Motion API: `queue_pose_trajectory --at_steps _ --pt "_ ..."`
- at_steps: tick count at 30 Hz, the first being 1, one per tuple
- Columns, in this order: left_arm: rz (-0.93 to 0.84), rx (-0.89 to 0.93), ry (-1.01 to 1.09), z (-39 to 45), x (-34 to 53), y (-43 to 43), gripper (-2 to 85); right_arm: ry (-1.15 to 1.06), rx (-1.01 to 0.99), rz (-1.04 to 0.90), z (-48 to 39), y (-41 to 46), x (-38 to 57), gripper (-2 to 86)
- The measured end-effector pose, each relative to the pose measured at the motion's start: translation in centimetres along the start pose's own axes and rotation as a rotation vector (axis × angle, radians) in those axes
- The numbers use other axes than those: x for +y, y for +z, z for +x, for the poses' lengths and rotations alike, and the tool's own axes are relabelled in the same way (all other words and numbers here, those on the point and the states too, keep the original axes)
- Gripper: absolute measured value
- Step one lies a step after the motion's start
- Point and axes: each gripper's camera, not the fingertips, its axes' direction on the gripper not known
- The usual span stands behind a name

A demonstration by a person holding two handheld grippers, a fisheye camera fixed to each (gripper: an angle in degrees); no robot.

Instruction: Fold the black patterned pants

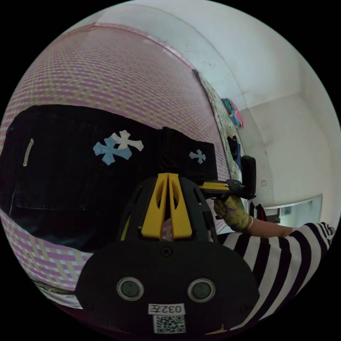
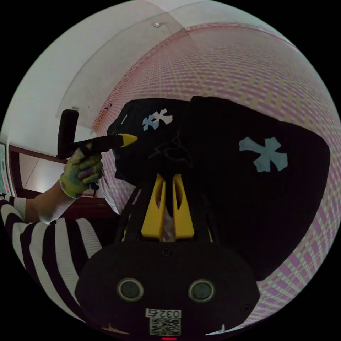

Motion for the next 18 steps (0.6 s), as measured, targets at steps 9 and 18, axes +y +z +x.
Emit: queue_pose_trajectory --at_steps 9,18 --pt "0.028 0.075 0.056 1.4 -1.8 -1.5 -0.9 -0.012 -0.003 0.021 -1.6 0.0 -0.2 6.4" --pt "-0.169 0.04 0.178 5.6 -3.9 2.7 -0.9 0.04 -0.103 0.159 4.6 -9.2 0.4 4.6"
